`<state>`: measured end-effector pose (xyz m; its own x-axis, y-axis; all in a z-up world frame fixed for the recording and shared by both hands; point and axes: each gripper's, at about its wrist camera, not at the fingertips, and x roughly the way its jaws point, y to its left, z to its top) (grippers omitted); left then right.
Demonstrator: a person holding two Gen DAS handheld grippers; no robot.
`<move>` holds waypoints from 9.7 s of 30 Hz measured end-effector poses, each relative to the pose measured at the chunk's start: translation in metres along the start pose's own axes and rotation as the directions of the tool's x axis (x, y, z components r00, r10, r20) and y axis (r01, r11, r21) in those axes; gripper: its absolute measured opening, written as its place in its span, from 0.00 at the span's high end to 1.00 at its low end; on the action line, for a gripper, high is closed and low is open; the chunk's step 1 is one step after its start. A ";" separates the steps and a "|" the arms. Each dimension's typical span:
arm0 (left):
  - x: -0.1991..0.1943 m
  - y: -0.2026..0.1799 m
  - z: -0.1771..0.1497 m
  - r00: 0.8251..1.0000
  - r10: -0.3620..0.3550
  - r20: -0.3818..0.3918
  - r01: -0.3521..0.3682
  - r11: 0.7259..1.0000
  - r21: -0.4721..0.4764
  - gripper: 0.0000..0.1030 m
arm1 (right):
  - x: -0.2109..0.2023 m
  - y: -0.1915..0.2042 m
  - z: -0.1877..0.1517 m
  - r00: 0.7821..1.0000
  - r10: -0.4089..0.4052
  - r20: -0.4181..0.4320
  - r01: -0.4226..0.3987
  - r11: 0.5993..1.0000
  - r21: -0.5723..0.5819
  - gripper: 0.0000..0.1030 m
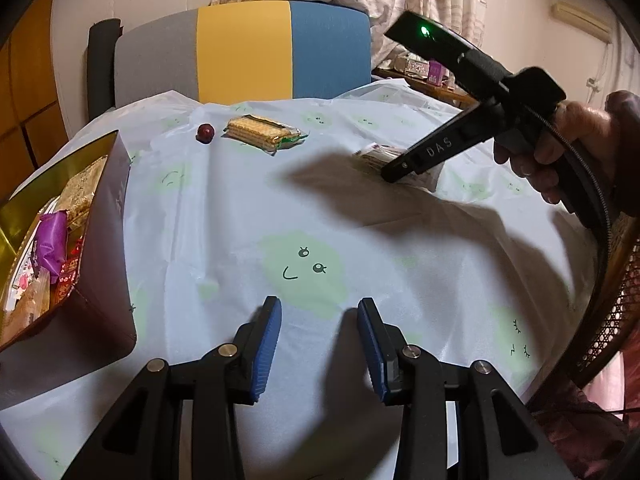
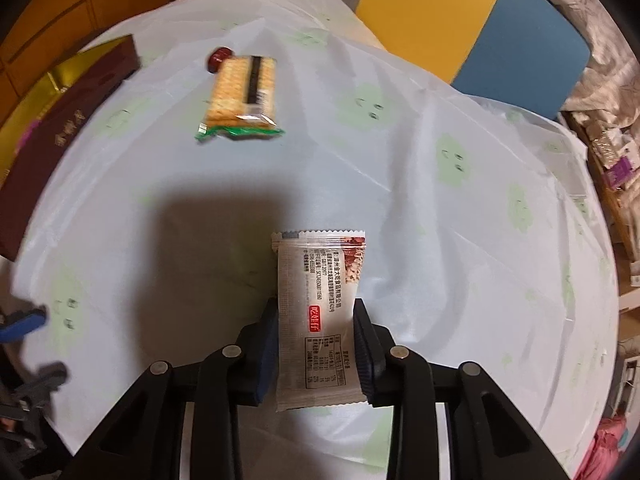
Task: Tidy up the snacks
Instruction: 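Carry the white red-label packet into the gold tray and open the right tool, then move the right tool to the cracker packet and grasp it, then grasp the dried red date with the left tool while the right tool holds the crackers, then carry the red date into the gold tray and open the left tool, then withdraw the open left tool from the gold tray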
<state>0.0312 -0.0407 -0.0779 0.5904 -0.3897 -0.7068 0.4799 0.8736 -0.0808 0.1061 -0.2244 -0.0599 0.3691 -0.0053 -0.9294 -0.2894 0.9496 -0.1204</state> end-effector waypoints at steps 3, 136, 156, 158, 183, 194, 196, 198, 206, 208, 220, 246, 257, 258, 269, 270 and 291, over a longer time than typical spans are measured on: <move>-0.001 0.000 -0.001 1.000 -0.004 0.008 0.004 1.000 -0.005 0.61 | -0.010 0.012 0.007 1.000 0.016 0.016 -0.016 1.000 -0.015 0.67; 0.119 0.130 0.216 0.972 0.130 -0.197 -0.186 0.935 -0.302 0.76 | 0.012 -0.024 0.008 0.990 0.137 0.020 -0.137 0.990 -0.015 0.41; 0.143 0.120 0.208 0.969 0.180 -0.171 -0.218 0.947 -0.237 0.77 | 0.013 -0.027 0.009 0.989 0.149 0.017 -0.149 0.989 -0.008 0.40; 0.124 0.100 0.201 0.975 0.171 -0.139 -0.197 0.959 -0.204 0.77 | 0.014 -0.027 0.008 0.989 0.149 0.019 -0.149 0.989 -0.009 0.40; 0.058 -0.013 0.060 0.984 0.180 -0.010 -0.180 0.981 -0.073 0.77 | 0.014 -0.026 0.005 0.990 0.134 0.046 -0.134 0.991 -0.003 0.39; 0.059 -0.016 0.053 0.981 0.195 0.022 -0.194 0.980 -0.050 0.76 | 0.013 -0.029 0.005 0.988 0.146 0.045 -0.147 0.989 0.003 0.37; 0.059 -0.016 0.052 0.980 0.196 0.025 -0.194 0.980 -0.051 0.76 | 0.013 -0.029 0.005 0.988 0.146 0.045 -0.146 0.989 0.002 0.36; 0.058 -0.017 0.052 0.980 0.198 0.027 -0.196 0.979 -0.049 0.76 | 0.014 -0.028 0.005 0.988 0.144 0.046 -0.145 0.989 0.002 0.34; 0.058 -0.017 0.051 0.979 0.199 0.032 -0.198 0.979 -0.048 0.76 | 0.015 -0.031 0.006 0.991 0.128 0.049 -0.129 0.992 0.006 0.30; 0.058 -0.017 0.051 0.980 0.197 0.032 -0.195 0.979 -0.050 0.76 | 0.015 -0.030 0.005 0.991 0.121 0.054 -0.121 0.993 0.000 0.30; 0.057 -0.015 0.053 0.982 0.186 0.022 -0.185 0.982 -0.051 0.76 | 0.011 -0.015 0.001 0.989 0.105 0.102 -0.098 0.993 -0.070 0.53; -0.068 0.087 0.073 0.977 0.191 0.094 -0.144 0.920 -0.365 0.77 | 0.009 -0.012 -0.006 0.986 0.087 0.140 -0.074 0.993 -0.094 0.53; -0.085 0.204 0.042 0.946 0.324 -0.022 -0.274 0.757 -0.593 0.77 | 0.009 -0.011 -0.006 0.987 0.079 0.141 -0.067 0.994 -0.092 0.53; -0.083 0.211 0.040 0.944 0.328 -0.038 -0.285 0.750 -0.597 0.77 | 0.009 -0.010 -0.006 0.987 0.079 0.142 -0.066 0.994 -0.092 0.53; -0.060 0.243 0.024 0.927 0.352 -0.134 -0.359 0.720 -0.594 0.77 | 0.009 -0.010 -0.006 0.986 0.082 0.143 -0.070 0.994 -0.086 0.53; -0.057 0.244 0.023 0.927 0.350 -0.138 -0.361 0.721 -0.592 0.76 | 0.009 -0.011 -0.006 0.986 0.082 0.143 -0.071 0.994 -0.086 0.53; -0.066 0.195 0.025 0.881 0.456 -0.123 -0.451 0.737 -0.503 0.68 | 0.010 -0.010 -0.006 0.986 0.079 0.146 -0.068 0.995 -0.078 0.53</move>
<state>0.1019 0.1480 -0.0290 0.6596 0.0907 -0.7462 -0.2391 0.9664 -0.0939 0.1070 -0.2362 -0.0700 0.4698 0.1150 -0.8752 -0.3814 0.9206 -0.0838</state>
